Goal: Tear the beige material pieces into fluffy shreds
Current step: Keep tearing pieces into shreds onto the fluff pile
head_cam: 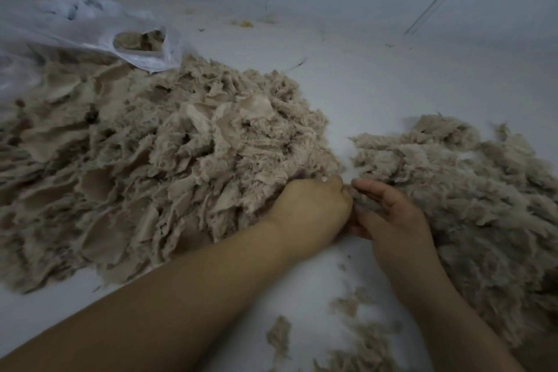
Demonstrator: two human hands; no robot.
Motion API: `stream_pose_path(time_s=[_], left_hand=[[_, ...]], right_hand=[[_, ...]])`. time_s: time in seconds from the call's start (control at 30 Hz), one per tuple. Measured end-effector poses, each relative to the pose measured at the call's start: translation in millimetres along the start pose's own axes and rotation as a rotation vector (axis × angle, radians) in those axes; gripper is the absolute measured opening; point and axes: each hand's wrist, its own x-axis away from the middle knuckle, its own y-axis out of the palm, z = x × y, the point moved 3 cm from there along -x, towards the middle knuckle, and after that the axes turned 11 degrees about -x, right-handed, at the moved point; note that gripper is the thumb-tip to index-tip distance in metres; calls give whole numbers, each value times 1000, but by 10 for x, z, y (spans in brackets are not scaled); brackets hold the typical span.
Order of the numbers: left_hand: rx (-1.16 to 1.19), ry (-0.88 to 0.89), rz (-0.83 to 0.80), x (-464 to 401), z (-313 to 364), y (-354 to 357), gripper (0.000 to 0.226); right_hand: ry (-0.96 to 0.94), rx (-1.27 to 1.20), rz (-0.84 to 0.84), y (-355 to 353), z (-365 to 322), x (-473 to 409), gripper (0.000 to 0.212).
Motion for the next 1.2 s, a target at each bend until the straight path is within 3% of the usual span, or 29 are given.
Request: stream_pose_path(time_s=[0.13,0.2,0.27,0.37,0.6,0.83,0.93,1.07,1.2], left_hand=[[142,17,-3,286,56,2,30],[381,-127,43,380,5,-6,25],[779,-361,95,415,-72,0,12],[1235,-646,136,443,-99,71,13],[1584,-832,212,579,-60,191,16],[1737,-880,343,620,-72,177,18],[1813,-855,308,613,-94,200,18],[1699,-688,242,578,-26,183,18],[1669,-660,262,559,-8,157,19]], right_hand=[[5,78,-87,24,6,15,52],[-25,188,-128,42,11,30,44],[-46,256,-138,44,13,34,35],[-52,256,-108,38,6,27,24],[-59,253,-49,20,-10,41,21],[-53,227,35,-50,-14,12,28],[-9,113,32,-57,-47,24,33],[-1,9,-60,47,-108,76,8],[-15,72,-96,61,-90,87,11]])
